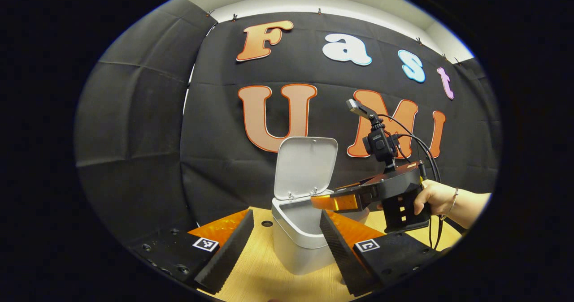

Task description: Press the lid of the desktop garbage bin to open it, pick up the crumpled paper on the desktop and throw it into the bin, then pick up the pop can on the desktop and drop it into the bin, and finally close the garbage bin lid.

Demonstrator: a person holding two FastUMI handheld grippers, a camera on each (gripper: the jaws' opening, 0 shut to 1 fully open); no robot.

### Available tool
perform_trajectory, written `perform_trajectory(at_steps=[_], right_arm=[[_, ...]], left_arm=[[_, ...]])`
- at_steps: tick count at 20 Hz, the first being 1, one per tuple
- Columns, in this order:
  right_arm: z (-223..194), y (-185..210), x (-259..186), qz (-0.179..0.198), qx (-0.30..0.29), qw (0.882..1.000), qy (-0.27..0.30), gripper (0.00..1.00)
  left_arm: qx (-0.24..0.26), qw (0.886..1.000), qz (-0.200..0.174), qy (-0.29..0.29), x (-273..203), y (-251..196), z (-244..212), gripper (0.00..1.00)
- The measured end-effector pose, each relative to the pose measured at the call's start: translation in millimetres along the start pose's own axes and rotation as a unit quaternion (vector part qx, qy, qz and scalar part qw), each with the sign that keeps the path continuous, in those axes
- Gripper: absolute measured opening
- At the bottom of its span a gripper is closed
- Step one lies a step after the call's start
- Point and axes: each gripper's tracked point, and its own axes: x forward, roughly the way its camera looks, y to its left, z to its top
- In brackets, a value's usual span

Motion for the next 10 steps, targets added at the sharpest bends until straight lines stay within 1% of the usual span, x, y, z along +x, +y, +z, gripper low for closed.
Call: perform_trajectory(at_steps=[2,6,10], right_arm=[[4,-2,-8,0.004,0.008,1.000,-0.005,0.95],[14,-17,-40,-0.007,0.010,1.000,-0.028,0.95],[19,-38,-83,-0.019,0.019,0.998,-0.052,0.95]], left_arm=[[-0.002,1.000,-0.002,0.000,2,-3,0,0.94],[-0.001,1.000,-0.011,0.002,8,-16,0,0.94],[0.005,0.999,-0.033,0.001,17,-41,4,0.94]])
